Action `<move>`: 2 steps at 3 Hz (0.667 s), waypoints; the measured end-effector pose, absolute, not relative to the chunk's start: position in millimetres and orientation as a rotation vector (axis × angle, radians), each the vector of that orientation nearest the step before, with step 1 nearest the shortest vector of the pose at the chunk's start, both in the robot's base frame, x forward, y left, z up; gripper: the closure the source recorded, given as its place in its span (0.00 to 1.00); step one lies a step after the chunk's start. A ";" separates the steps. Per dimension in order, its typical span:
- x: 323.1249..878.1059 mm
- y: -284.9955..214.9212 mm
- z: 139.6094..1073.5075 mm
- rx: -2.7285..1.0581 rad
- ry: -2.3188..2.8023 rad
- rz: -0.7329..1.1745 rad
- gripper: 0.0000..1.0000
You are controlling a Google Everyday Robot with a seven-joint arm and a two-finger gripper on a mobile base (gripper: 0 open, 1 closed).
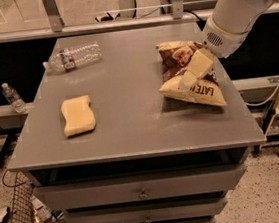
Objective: Pick brown chip bag
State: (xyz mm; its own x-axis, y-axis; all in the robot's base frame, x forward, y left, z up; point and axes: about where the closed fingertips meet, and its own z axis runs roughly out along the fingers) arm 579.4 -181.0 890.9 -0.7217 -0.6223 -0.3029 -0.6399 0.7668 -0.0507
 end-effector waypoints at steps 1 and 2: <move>593.6 -182.2 867.3 -0.853 2.726 0.137 0.14; 603.3 -176.3 851.5 -0.816 2.754 0.180 0.38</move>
Offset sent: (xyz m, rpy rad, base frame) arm 0.0350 0.0091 -0.0548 0.0936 0.1004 -0.1453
